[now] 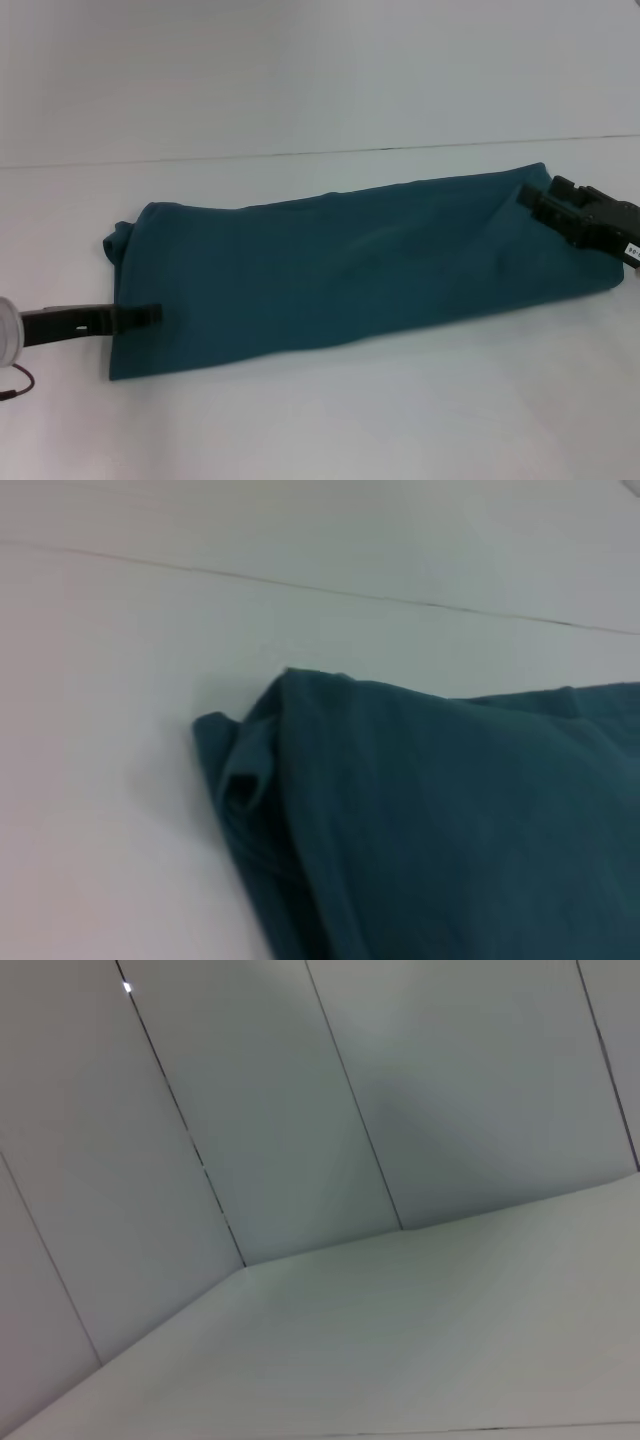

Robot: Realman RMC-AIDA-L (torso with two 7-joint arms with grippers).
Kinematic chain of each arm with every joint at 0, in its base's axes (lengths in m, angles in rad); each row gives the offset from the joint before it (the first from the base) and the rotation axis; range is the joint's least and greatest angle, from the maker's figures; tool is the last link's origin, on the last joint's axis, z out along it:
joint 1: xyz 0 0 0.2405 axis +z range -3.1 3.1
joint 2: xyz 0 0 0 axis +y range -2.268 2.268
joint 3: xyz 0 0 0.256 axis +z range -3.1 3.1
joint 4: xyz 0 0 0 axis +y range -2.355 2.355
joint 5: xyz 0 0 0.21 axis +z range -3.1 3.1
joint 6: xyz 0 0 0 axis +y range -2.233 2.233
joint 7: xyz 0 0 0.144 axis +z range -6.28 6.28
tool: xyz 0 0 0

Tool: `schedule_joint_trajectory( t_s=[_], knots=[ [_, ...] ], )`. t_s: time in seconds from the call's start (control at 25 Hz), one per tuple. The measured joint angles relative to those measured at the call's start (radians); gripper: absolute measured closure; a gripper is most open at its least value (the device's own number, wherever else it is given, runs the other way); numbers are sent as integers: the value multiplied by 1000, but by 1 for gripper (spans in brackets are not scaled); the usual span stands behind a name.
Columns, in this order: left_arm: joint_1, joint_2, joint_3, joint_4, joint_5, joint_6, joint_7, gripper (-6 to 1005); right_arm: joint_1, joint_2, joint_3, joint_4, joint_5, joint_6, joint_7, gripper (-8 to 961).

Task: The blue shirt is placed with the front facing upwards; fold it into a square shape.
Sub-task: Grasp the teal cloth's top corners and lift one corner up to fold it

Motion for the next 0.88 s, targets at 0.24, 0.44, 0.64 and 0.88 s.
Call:
schedule_joint_trajectory(
  t_s=[0.24,0.44,0.64,0.88],
  knots=[
    [-16,-6,6,-7,-7,-5,24,280,0,0,-3,0,-3,9,7,292],
    [-26,-6,6,-9,-9,-3,32,469,2,0,-4,0,-4,13,9,294],
    [-27,-5,5,-11,-10,-7,33,674,3,0,-4,0,-5,16,10,296],
    [-28,-7,6,-7,-10,-3,26,912,3,0,-4,1,-5,17,10,297]
  ],
)
